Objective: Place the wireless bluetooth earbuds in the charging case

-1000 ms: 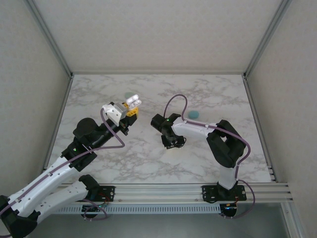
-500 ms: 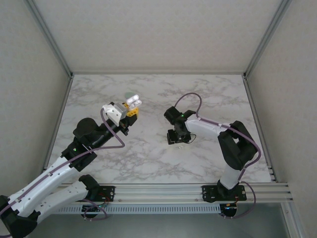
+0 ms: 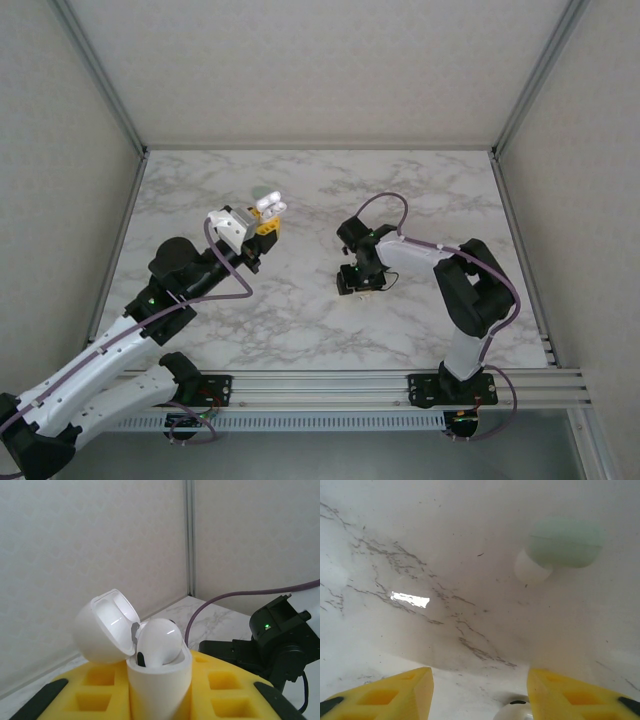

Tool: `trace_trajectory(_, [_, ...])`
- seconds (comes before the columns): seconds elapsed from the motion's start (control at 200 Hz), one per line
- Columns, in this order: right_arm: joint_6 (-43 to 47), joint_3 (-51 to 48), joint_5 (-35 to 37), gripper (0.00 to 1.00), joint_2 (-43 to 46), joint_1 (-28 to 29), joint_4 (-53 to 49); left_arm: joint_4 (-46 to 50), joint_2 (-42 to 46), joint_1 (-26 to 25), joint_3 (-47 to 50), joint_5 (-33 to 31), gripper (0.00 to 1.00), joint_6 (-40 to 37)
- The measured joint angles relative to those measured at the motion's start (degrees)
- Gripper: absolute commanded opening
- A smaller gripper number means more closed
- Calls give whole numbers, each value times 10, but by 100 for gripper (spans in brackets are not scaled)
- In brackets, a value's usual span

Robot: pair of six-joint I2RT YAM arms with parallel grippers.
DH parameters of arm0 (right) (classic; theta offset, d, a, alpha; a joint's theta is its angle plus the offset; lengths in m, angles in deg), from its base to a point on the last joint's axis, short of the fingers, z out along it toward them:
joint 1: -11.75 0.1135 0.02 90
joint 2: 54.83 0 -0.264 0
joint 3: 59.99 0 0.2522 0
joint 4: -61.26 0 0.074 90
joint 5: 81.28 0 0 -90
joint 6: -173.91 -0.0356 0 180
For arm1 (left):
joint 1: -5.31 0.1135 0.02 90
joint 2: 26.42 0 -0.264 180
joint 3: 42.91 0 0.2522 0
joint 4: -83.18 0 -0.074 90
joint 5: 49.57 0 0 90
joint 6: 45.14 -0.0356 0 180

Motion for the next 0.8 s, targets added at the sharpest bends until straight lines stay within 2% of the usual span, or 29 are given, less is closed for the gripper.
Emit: trace_trajectory(0.801, [-9,-42,-16,51,46,2,-38,0,-1,0,0,0,7,5])
